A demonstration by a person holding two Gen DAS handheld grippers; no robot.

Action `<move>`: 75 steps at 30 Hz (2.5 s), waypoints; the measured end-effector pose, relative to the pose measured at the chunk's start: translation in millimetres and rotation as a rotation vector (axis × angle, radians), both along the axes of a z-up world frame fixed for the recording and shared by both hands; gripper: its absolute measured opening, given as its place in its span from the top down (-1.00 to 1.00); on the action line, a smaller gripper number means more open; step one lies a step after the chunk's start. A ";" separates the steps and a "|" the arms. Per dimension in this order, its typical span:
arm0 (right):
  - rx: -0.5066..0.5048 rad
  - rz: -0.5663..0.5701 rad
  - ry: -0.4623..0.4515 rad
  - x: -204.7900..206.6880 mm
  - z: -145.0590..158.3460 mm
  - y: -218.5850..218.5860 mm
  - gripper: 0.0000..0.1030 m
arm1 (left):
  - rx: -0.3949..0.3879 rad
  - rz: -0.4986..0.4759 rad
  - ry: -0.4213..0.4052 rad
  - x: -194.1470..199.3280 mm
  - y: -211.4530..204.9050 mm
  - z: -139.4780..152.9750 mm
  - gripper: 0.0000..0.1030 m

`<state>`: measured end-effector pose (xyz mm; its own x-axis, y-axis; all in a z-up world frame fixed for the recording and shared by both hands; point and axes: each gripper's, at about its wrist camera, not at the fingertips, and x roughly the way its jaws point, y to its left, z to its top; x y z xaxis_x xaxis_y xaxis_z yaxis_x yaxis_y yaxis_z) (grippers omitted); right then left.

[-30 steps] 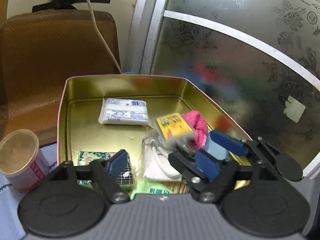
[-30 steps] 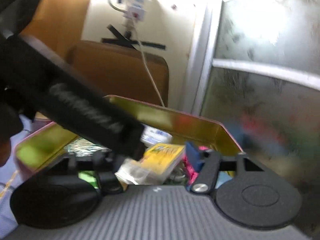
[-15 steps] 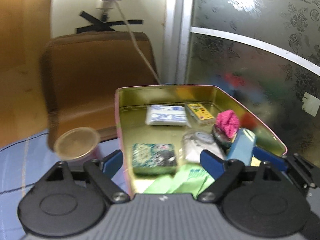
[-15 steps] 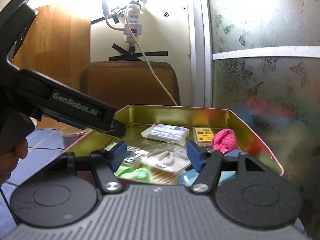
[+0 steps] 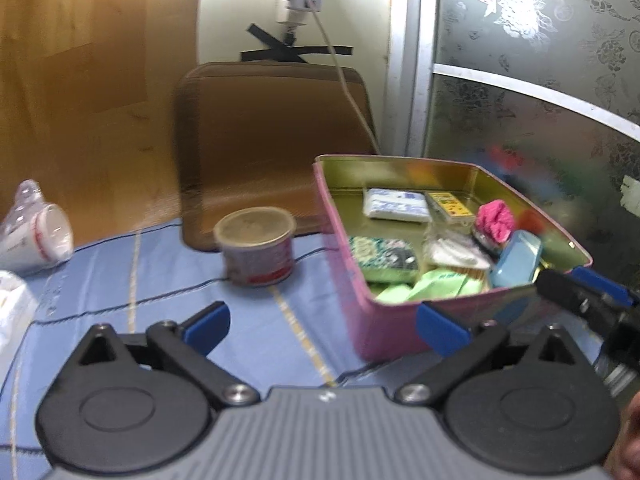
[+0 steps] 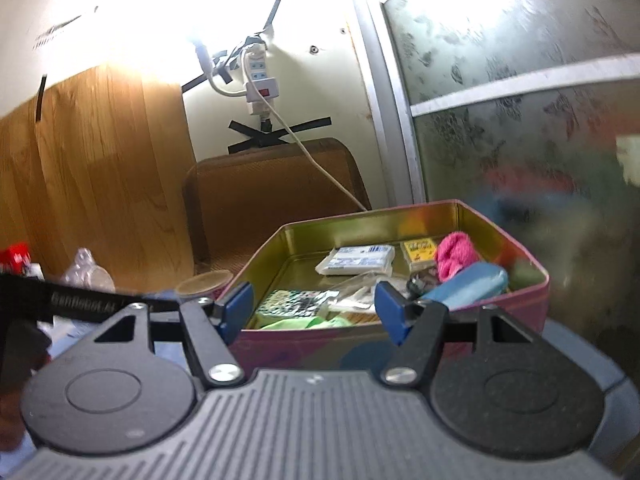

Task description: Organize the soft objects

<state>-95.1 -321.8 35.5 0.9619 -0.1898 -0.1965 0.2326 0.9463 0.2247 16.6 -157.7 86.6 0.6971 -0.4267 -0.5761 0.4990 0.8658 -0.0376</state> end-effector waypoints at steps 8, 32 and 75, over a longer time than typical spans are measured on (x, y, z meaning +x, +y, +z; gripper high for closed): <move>0.083 0.027 0.012 -4.5 -4.3 20.8 -0.42 | 0.040 0.072 0.077 -14.3 32.3 -22.1 -0.99; 0.137 0.042 -0.015 -1.9 -0.4 48.7 -0.49 | 0.113 0.128 0.002 -21.9 59.8 -32.5 -0.99; 0.208 0.012 0.020 2.1 -20.8 45.2 -0.61 | 0.251 0.060 -0.036 -32.6 43.4 -41.5 -0.99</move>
<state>-93.0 -276.7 14.7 0.9595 -0.1316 -0.2490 0.2277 0.8827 0.4111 -15.9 -114.2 45.0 0.7389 -0.2305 -0.6332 0.4432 0.8741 0.1989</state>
